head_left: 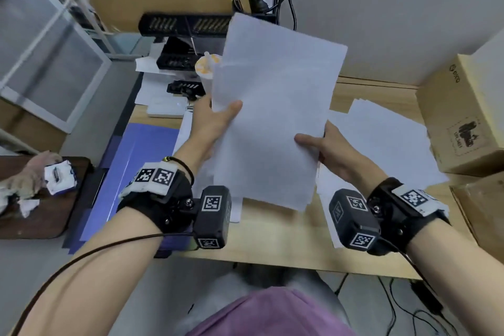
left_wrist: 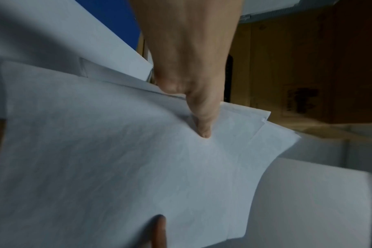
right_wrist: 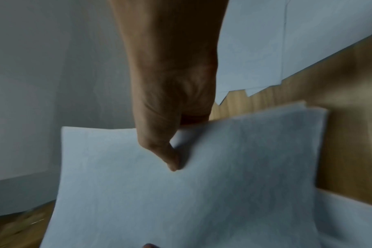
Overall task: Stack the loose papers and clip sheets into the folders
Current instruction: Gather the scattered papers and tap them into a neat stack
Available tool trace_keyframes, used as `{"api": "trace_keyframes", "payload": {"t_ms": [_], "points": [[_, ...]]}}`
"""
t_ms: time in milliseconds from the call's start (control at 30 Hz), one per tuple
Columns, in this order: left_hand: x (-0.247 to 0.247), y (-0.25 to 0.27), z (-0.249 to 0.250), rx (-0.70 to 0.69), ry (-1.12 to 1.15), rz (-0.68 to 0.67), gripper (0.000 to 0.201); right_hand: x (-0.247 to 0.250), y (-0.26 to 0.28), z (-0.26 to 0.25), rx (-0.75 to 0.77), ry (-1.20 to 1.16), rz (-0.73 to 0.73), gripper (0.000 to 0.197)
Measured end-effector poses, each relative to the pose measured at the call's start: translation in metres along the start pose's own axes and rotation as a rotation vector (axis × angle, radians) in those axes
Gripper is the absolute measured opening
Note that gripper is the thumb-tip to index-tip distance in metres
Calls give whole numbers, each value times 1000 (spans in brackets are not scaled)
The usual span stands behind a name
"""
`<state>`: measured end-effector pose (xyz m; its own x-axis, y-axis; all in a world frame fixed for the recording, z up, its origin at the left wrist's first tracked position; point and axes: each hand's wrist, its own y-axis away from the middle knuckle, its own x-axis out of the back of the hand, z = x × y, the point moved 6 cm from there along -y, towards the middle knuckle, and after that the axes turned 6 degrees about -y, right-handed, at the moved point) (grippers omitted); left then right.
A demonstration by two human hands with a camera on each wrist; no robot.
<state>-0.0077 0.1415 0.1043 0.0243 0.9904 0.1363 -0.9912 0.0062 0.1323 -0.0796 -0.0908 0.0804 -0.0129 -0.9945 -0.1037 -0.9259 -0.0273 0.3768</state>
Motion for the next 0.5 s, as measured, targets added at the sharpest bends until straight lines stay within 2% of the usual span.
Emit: {"api": "trace_keyframes", "payload": {"t_ms": [100, 233, 333, 500], "points": [[-14, 4, 26, -24, 169, -101, 28, 4, 9, -22, 71, 17, 94, 37], [-43, 16, 29, -11, 77, -307, 36, 19, 24, -35, 130, 43, 267, 28], [-53, 20, 44, -34, 98, -251, 26, 27, 36, -55, 212, 6, 307, 23], [-60, 19, 80, -146, 176, -107, 15, 38, 53, -72, 274, -18, 188, 24]]}}
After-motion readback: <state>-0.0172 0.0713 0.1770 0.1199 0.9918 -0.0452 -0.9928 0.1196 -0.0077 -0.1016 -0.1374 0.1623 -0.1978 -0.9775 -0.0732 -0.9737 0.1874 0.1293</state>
